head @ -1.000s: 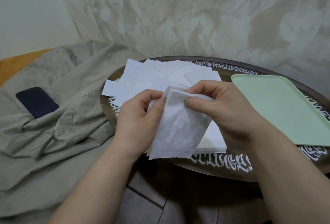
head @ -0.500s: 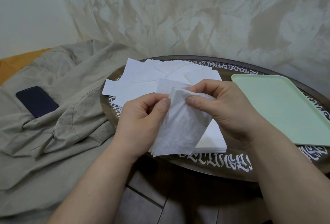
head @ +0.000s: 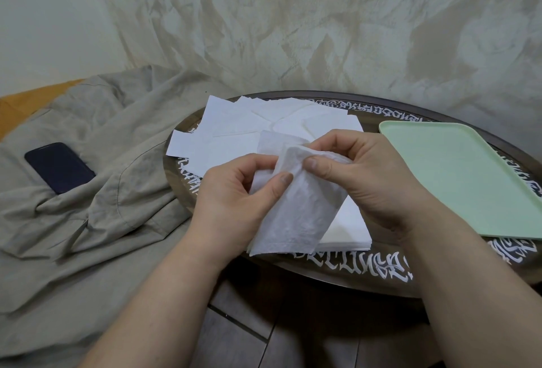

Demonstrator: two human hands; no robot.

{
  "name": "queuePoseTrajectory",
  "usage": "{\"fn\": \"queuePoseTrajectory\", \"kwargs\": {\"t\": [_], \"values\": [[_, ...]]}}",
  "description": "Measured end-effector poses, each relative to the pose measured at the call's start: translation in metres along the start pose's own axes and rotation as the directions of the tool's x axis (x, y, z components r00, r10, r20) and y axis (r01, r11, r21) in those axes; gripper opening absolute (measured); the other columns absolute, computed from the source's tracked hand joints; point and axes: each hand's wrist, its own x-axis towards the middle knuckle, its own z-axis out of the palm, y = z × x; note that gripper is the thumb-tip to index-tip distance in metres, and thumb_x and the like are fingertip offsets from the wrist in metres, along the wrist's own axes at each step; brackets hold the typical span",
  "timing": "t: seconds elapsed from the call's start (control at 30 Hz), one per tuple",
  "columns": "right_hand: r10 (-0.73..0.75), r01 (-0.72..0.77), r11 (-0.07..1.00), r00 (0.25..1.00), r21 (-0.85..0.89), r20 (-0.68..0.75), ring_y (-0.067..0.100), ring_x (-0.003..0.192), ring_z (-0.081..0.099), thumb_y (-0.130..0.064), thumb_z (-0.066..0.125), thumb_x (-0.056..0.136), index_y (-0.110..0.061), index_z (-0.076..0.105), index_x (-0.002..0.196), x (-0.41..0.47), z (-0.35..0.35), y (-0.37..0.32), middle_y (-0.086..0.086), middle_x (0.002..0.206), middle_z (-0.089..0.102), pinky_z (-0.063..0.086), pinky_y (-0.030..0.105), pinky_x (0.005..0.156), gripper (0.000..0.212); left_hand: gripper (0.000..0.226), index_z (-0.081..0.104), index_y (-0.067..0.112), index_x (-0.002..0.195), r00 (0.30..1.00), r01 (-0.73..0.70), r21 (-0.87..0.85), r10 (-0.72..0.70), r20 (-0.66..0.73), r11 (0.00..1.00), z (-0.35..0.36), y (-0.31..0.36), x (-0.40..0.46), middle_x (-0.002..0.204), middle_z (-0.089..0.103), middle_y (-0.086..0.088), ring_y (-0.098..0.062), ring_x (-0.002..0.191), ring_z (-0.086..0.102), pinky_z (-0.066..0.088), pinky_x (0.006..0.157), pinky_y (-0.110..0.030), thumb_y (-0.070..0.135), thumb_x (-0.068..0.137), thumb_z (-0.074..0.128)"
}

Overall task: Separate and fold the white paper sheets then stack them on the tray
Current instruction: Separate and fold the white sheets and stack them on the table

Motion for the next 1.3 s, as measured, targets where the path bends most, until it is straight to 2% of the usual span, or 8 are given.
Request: {"fn": "queuePoseTrajectory", "kwargs": {"t": [0.3,0.5,0.63,0.8,1.0,1.13,1.2,1.3], "values": [[0.009,-0.008,1.000,0.999,0.005,-0.034,0.010,0.074,0.062,-0.001,0.073,0.080,-0.013,0.071,0.075,0.001,0.003,0.002,-0.002,0.075,0.069,0.050,0.025,0.071,0.013,0.008,0.075,0.035,0.082,0.998,-0.040,0.073,0.043,-0.047,0.997,0.004,-0.001,0.000,0.083,0.076,0.012,-0.011,0.081,0.072,0.060,0.078,-0.040,0.031,0.078,0.070],[-0.164,0.155,0.895,0.986,-0.418,0.014,0.005,0.102,0.053,-0.013,0.077,0.077,-0.033,0.069,0.094,0.000,0.008,-0.004,-0.009,0.105,0.057,0.042,0.018,0.083,0.027,0.003,0.068,0.042,0.082,0.981,-0.166,0.284,0.186,-0.046,0.944,0.000,-0.008,0.001,0.083,0.071,0.021,0.007,0.073,0.063,0.048,0.069,-0.014,0.043,0.080,0.067],[-0.179,0.180,0.844,0.982,-0.506,0.051,0.012,0.107,0.049,-0.019,0.076,0.079,-0.032,0.068,0.084,0.000,0.010,-0.005,-0.012,0.097,0.055,0.035,0.018,0.081,0.017,0.011,0.068,0.041,0.083,0.978,-0.193,0.291,0.207,-0.020,0.937,-0.001,-0.007,0.000,0.082,0.071,0.023,0.007,0.074,0.063,0.046,0.069,-0.011,0.031,0.083,0.066],[-0.155,0.143,0.792,0.987,-0.594,0.031,0.009,0.104,0.044,-0.030,0.072,0.082,-0.040,0.060,0.074,0.003,0.006,-0.004,-0.015,0.092,0.051,0.029,0.004,0.077,0.018,0.009,0.067,0.037,0.078,0.983,-0.158,0.220,0.175,-0.059,0.963,-0.001,-0.006,0.002,0.074,0.068,0.025,0.007,0.070,0.061,0.046,0.067,-0.011,0.029,0.082,0.066],[-0.090,0.110,0.918,0.993,-0.381,0.071,0.006,0.094,0.060,-0.011,0.071,0.084,-0.020,0.070,0.077,0.002,-0.005,0.001,-0.009,0.097,0.063,0.045,0.018,0.085,0.012,0.019,0.073,0.037,0.084,0.966,-0.067,0.046,0.076,-0.249,0.997,-0.007,-0.008,0.008,0.066,0.062,0.018,-0.003,0.062,0.051,0.041,0.062,-0.017,0.024,0.082,0.059],[-0.026,0.045,0.964,0.997,-0.262,0.075,0.021,0.089,0.068,-0.009,0.072,0.084,-0.013,0.072,0.078,-0.001,-0.014,0.005,-0.001,0.092,0.073,0.051,0.035,0.082,0.007,0.038,0.073,0.042,0.077,0.916,-0.040,-0.051,0.017,-0.401,0.998,-0.018,-0.008,0.015,0.058,0.049,0.015,-0.006,0.052,0.035,0.030,0.050,-0.018,0.012,0.076,0.049],[-0.038,0.056,0.953,0.997,-0.296,0.067,0.023,0.080,0.068,-0.012,0.072,0.085,-0.012,0.071,0.079,0.000,-0.013,0.006,0.002,0.083,0.073,0.051,0.039,0.078,0.006,0.041,0.073,0.039,0.071,0.911,-0.015,-0.113,-0.032,-0.411,0.993,-0.019,-0.004,0.018,0.060,0.051,0.013,-0.006,0.054,0.035,0.029,0.051,-0.018,0.008,0.071,0.047],[-0.057,0.088,0.946,0.993,-0.311,0.108,0.008,0.071,0.060,-0.009,0.070,0.085,-0.012,0.071,0.077,-0.001,-0.005,0.002,0.004,0.078,0.071,0.046,0.029,0.072,0.008,0.041,0.070,0.027,0.064,0.951,0.012,-0.145,-0.056,-0.303,0.989,-0.017,0.001,0.015,0.058,0.054,0.016,-0.002,0.052,0.039,0.032,0.050,-0.013,-0.005,0.078,0.048]]}}
